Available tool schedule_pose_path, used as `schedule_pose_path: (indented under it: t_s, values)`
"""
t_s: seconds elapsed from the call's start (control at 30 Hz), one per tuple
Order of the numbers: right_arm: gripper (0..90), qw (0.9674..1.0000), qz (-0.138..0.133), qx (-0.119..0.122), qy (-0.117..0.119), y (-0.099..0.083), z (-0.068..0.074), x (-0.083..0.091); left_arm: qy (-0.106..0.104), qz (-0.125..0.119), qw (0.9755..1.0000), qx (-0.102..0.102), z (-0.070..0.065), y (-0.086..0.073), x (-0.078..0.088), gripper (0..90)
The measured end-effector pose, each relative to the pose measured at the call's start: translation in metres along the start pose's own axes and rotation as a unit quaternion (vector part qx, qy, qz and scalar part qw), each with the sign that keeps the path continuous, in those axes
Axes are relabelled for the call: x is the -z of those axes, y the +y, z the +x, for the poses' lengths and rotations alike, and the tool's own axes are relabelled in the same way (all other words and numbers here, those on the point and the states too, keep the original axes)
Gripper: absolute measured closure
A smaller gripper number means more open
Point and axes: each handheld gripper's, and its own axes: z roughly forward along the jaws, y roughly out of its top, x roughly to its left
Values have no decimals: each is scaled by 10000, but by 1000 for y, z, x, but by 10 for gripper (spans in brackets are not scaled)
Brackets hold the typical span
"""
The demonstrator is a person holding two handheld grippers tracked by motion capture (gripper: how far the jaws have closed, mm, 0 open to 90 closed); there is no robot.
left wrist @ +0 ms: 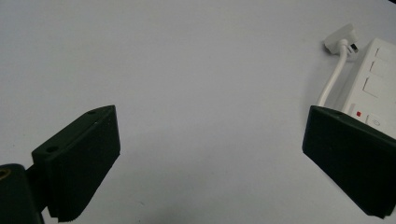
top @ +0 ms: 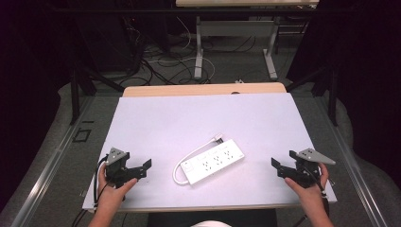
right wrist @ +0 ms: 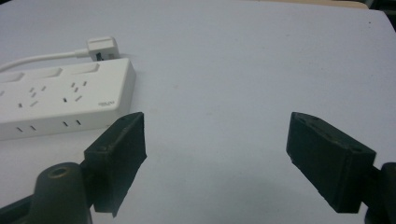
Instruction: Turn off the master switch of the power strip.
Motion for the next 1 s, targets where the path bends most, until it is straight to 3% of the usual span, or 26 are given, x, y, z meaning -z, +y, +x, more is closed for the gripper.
schedule_pose_path:
  t_s: [0.1, 0.17, 0.2, 0.3, 0.47, 0.7, 0.73, 0.8, 0.83, 1.0]
  values:
    - [186, 10000, 15, -65, -28, -4, -3, 1, 78, 22, 9999, -149, -3, 1, 0, 102]
    - [184, 9999, 9, 31, -95, -4, -3, 2, 108, -5, 9998, -153, -4, 2, 0, 114]
    - [185, 9997, -69, 189, -145, -6, -4, 3, 112, -19, 9998, -162, -5, 3, 1, 130]
    - [185, 9995, -77, 226, -208, -9, -3, 5, 83, -14, 9998, -162, -7, 4, 1, 142]
    - [185, 9997, -71, 229, -105, -10, -2, 5, 42, 48, 9997, -227, -10, 7, 1, 158]
    - [186, 9995, -13, 321, -70, -12, -2, 5, -69, 71, 9996, -269, -18, 17, 2, 187]
    - [186, 9994, -178, 257, -121, -13, -1, 3, -78, 70, 9995, -313, -18, 19, 3, 196]
    - [185, 9997, -23, 212, -78, -12, -2, 6, -156, 68, 9993, -327, -21, 22, 4, 209]
    - [186, 9998, -35, 178, -77, -12, -2, 6, -267, 82, 9987, -438, -23, 27, 4, 226]
    - [186, 9998, -19, 159, -70, -12, -1, 6, -351, 153, 9974, -615, -29, 35, 4, 258]
